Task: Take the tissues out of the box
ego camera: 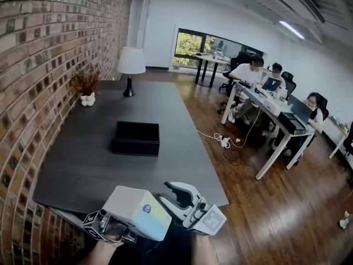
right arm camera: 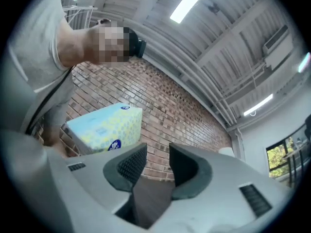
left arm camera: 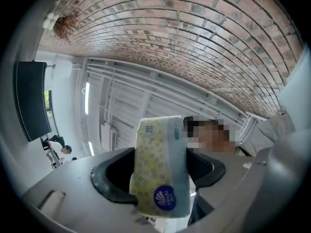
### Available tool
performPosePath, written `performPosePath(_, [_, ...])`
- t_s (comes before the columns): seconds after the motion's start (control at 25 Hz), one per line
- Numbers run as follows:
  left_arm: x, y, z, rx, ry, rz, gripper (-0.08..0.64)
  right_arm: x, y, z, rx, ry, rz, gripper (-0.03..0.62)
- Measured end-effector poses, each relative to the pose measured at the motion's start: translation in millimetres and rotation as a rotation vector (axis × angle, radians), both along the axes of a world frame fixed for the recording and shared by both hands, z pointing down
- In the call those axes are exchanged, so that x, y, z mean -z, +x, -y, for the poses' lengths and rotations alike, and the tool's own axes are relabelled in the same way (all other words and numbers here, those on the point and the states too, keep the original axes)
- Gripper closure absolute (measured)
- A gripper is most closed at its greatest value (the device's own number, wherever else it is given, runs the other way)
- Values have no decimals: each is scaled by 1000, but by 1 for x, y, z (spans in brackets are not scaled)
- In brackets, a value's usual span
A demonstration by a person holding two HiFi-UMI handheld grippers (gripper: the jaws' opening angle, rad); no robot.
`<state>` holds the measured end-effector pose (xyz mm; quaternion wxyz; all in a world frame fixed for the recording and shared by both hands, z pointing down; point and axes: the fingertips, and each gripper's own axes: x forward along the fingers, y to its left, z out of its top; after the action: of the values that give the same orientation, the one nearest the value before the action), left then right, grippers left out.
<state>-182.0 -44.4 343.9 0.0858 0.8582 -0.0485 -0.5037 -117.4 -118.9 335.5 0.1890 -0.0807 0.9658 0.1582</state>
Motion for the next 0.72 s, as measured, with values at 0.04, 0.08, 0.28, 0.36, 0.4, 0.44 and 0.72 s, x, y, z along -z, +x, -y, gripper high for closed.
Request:
performPosePath(0.04, [0, -1, -1, -2, 1, -2, 230, 1, 3, -2, 5, -4, 20, 448])
performPosePath(0.08, [0, -3, -1, -9, -4, -6, 230, 2, 7, -4, 11, -8, 39, 448])
performPosePath(0.28, [-3, -8, 2, -20, -33, -22, 230, 8, 20, -13, 48, -21, 96, 448])
performPosePath(0.36, [-5, -9, 2, -28, -41, -62, 230, 7, 23, -12, 48, -25, 77, 448])
performPosePath(0.4, [-5, -12, 2, -34, -44, -82, 230, 8, 22, -10, 48, -29, 72, 448])
performPosePath(0.44, [-4, -14, 2, -37, -50, -96, 230, 9, 21, -10, 47, -35, 69, 448])
performPosePath(0.72, [-6, -13, -1, -26, -57, -95, 230, 6, 18, -20, 68, -42, 46, 448])
